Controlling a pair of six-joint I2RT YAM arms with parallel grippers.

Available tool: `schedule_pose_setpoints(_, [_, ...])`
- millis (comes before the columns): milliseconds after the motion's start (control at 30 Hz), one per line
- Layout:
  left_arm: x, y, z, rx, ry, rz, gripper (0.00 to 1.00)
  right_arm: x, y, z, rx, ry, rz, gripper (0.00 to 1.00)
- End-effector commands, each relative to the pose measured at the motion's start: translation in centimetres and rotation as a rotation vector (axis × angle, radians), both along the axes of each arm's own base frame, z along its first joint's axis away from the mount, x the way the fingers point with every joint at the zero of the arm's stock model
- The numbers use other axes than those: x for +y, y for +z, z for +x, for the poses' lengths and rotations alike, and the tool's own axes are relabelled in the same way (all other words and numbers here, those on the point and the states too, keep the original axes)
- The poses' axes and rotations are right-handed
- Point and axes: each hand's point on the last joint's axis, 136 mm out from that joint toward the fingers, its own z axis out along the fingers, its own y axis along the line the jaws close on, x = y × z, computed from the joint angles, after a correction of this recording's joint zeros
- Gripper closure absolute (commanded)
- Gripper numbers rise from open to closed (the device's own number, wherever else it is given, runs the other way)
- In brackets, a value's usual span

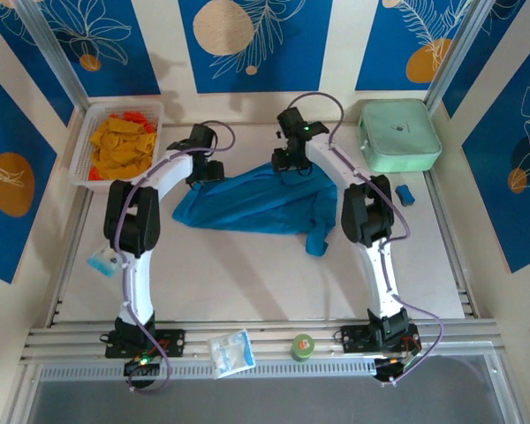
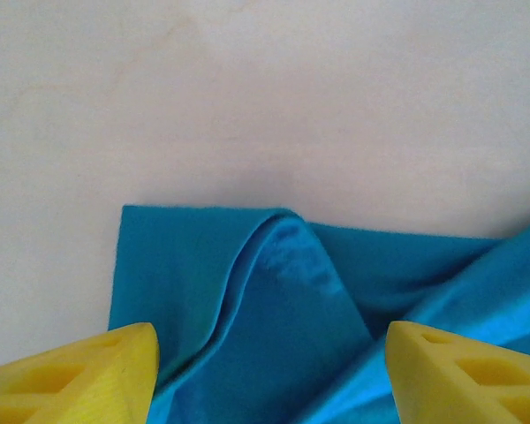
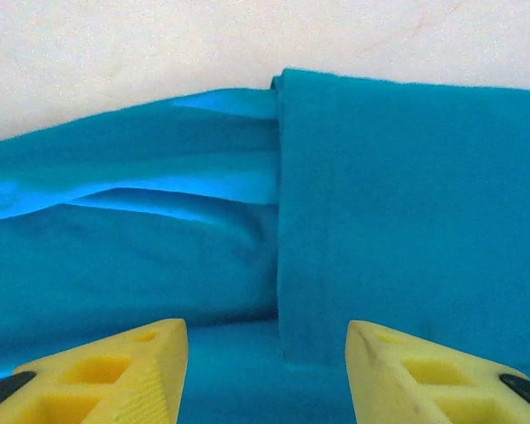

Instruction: Fold and stack the t-shirts

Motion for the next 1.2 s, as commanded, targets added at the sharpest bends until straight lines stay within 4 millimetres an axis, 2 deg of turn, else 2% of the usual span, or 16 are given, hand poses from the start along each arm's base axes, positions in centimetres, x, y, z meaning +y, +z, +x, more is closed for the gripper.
schedule_pose_setpoints(0, [0.8, -0.3, 0.7, 0.008, -0.001, 0.022, 0.32, -0.4, -1.7, -0.4, 0.058, 0.009, -0.063, 0.50])
schedule_pose_setpoints(133, [1.4, -2.4, 0.5, 0.031, 0.008, 0.039, 0.39, -0.9, -3.8, -0.3, 0.090, -0.009, -0.111, 0.57])
schedule_pose_setpoints(233, [2.2, -3.5, 0.2, 0.044, 0.017, 0.066, 0.48, -1.7, -4.8, 0.0, 0.088, -0.027, -0.159, 0.73])
schedule_pose_setpoints(300, [2.7, -4.0, -0.1, 0.046, 0.027, 0.071, 0.62, -2.4, -4.9, 0.4, 0.071, -0.041, -0.196, 0.84])
schedule_pose_setpoints(400, [3.2, -3.6, -0.7, 0.035, 0.042, 0.063, 0.83, -3.5, -4.3, 1.1, 0.031, -0.063, -0.250, 1.00])
schedule_pose_setpoints(500, [3.5, -2.6, -1.8, 0.021, 0.049, 0.058, 1.00, -4.3, -2.4, 1.8, -0.022, -0.073, -0.286, 1.00])
schedule_pose_setpoints(567, [3.9, -1.7, -2.9, 0.006, 0.063, 0.049, 1.00, -4.7, -0.4, 2.4, -0.068, -0.075, -0.288, 1.00])
schedule_pose_setpoints(700, [4.1, -0.4, -6.6, -0.009, 0.099, -0.019, 1.00, -6.3, 4.9, 4.2, -0.190, -0.092, -0.288, 1.00])
schedule_pose_setpoints(767, [4.0, -0.3, -8.7, -0.010, 0.111, -0.062, 1.00, -7.6, 6.8, 5.3, -0.233, -0.118, -0.278, 1.00])
schedule_pose_setpoints(833, [3.9, -0.3, -10.7, -0.008, 0.122, -0.096, 1.00, -9.0, 7.9, 6.4, -0.259, -0.150, -0.261, 1.00])
schedule_pose_setpoints(967, [3.8, -0.7, -13.6, -0.010, 0.136, -0.138, 1.00, -11.7, 8.4, 9.3, -0.318, -0.213, -0.231, 1.00])
schedule_pose_setpoints(1067, [3.8, -0.6, -14.1, -0.029, 0.137, -0.156, 0.98, -12.0, 7.6, 11.5, -0.355, -0.208, -0.175, 1.00])
schedule_pose_setpoints(1167, [3.8, -0.3, -13.7, -0.050, 0.139, -0.151, 0.98, -11.4, 6.7, 12.8, -0.378, -0.202, -0.132, 0.84])
